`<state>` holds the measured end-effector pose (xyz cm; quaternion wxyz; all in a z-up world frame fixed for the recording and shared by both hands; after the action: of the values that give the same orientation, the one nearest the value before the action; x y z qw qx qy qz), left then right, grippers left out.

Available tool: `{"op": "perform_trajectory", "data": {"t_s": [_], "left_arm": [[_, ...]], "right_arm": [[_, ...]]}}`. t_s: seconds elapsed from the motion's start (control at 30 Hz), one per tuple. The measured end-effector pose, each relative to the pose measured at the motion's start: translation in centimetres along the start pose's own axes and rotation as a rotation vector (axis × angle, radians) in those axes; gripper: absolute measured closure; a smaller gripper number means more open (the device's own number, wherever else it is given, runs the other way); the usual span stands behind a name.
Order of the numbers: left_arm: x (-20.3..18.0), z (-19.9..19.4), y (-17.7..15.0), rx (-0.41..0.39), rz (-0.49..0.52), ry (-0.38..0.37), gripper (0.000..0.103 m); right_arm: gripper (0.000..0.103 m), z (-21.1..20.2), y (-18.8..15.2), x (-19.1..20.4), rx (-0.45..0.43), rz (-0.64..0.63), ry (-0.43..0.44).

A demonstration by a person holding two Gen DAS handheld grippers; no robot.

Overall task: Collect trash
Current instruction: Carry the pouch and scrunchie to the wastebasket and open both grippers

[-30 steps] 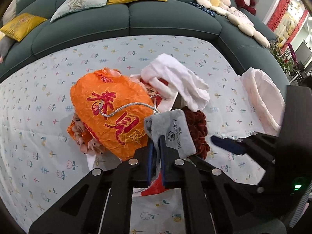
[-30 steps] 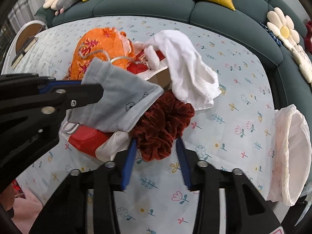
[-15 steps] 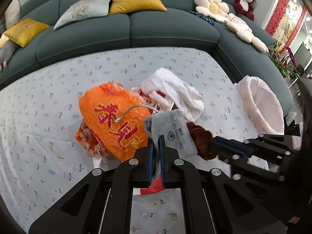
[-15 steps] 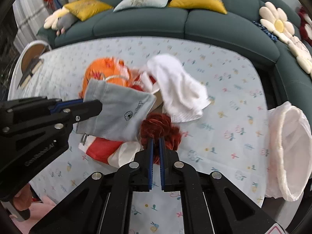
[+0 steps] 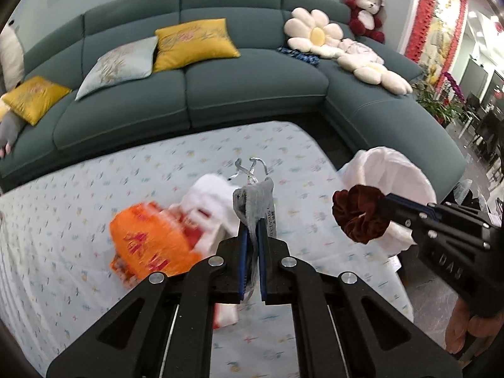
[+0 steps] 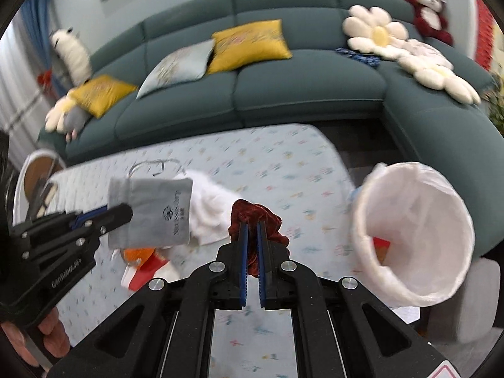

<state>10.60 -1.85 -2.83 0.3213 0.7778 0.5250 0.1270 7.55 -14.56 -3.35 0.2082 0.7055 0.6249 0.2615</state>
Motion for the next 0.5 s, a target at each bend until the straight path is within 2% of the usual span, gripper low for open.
{"op": "perform_trajectory", "data": {"t_s": [0.27,0.5], "left_arm": [[-5.3,1.2,2.4,-0.028,0.037,-0.048,0.097],[-11.4,3.1,4.3,-0.042,0.087,-0.122,0.097]], "right_arm": [[0.098,-1.6,0.9,-6.1,-0.057,0.100,-0.026],[0.098,-2.1,1.3,-12.3,-0.097,0.187,-0.115]]}}
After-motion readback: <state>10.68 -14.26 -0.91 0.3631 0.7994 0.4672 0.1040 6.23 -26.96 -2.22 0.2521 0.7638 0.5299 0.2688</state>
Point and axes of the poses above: each gripper's, at about its wrist camera, not at the fingertips, and z roughly the way its jaws point, x to its left, y to its top, the point moved 7 cm from there along z, roughly the way its jaws point, and after that the axes turned 5 degrees about -y, right-handed, at the moved point
